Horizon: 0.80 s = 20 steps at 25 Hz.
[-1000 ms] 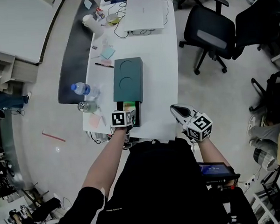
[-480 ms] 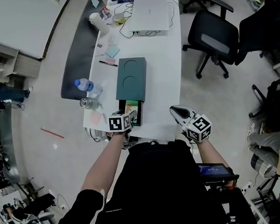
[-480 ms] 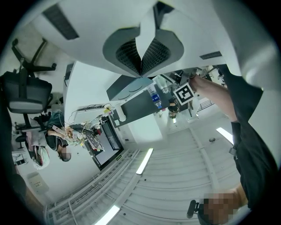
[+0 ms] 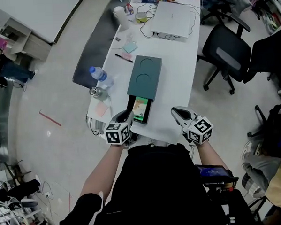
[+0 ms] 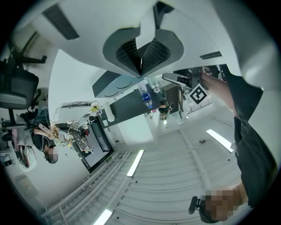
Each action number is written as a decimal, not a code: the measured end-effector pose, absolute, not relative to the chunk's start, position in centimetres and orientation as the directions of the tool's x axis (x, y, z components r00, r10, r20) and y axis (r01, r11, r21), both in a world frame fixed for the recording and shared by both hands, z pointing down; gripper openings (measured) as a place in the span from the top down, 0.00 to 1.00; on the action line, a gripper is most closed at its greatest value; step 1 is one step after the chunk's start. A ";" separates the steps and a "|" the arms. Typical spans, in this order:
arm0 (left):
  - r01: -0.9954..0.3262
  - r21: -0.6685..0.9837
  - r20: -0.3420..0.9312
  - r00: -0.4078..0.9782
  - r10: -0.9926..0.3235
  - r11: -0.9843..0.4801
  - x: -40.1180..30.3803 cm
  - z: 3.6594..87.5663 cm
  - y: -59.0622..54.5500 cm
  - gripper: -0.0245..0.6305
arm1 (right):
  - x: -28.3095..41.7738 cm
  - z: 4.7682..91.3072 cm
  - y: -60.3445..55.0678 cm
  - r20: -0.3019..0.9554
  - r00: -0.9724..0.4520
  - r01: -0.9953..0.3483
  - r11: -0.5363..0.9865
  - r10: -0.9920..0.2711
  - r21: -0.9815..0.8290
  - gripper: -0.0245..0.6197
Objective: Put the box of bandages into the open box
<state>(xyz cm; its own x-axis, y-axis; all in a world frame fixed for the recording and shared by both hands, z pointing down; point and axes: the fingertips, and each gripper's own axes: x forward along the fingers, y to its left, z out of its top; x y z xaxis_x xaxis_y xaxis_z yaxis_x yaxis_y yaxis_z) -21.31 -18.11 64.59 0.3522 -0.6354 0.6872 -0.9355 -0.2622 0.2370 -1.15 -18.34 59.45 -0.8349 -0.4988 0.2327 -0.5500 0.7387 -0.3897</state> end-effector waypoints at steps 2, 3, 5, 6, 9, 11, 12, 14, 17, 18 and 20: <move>-0.935 0.230 0.645 0.355 -0.677 -0.271 -21.7 63.4 -17.5 0.87 | -1.9 58.9 -18.3 0.222 -0.850 -0.527 0.759 -0.478 -0.382 0.92; -0.934 0.227 0.623 0.358 -0.696 -0.277 -21.8 62.9 -17.3 0.89 | -2.3 58.7 -18.3 0.217 -0.858 -0.513 0.770 -0.465 -0.378 0.92; -0.930 0.222 0.574 0.367 -0.732 -0.292 -22.0 61.9 -16.7 0.93 | -3.1 58.2 -18.2 0.206 -0.873 -0.487 0.790 -0.442 -0.372 0.92; -0.928 0.220 0.549 0.372 -0.749 -0.300 -22.1 61.3 -16.4 0.94 | -3.4 57.9 -18.2 0.200 -0.880 -0.475 0.798 -0.431 -0.369 0.92; -0.922 0.217 0.482 0.386 -0.786 -0.320 -22.2 59.7 -15.6 0.95 | -4.2 57.5 -18.1 0.192 -0.892 -0.452 0.814 -0.410 -0.364 0.92; -0.920 0.216 0.455 0.392 -0.799 -0.328 -22.2 59.0 -15.1 0.95 | -4.6 57.4 -18.1 0.193 -0.896 -0.444 0.821 -0.400 -0.360 0.92; -0.918 0.216 0.445 0.395 -0.804 -0.331 -22.3 58.8 -14.9 0.95 | -4.8 57.3 -18.1 0.194 -0.897 -0.441 0.823 -0.396 -0.358 0.92; -0.916 0.224 0.427 0.400 -0.811 -0.334 -22.4 58.5 -14.6 0.95 | -5.1 57.3 -18.2 0.197 -0.899 -0.438 0.825 -0.392 -0.357 0.92; -0.908 0.245 0.403 0.413 -0.817 -0.338 -22.7 58.2 -14.3 0.95 | -5.4 57.2 -18.1 0.199 -0.898 -0.439 0.824 -0.392 -0.359 0.92; -0.906 0.249 0.398 0.418 -0.817 -0.342 -22.7 58.2 -14.3 0.95 | -5.4 57.2 -18.1 0.199 -0.898 -0.440 0.823 -0.393 -0.359 0.92; -0.900 0.255 0.388 0.429 -0.816 -0.353 -22.6 58.0 -14.3 0.95 | -5.5 57.1 -18.1 0.199 -0.897 -0.440 0.823 -0.394 -0.359 0.92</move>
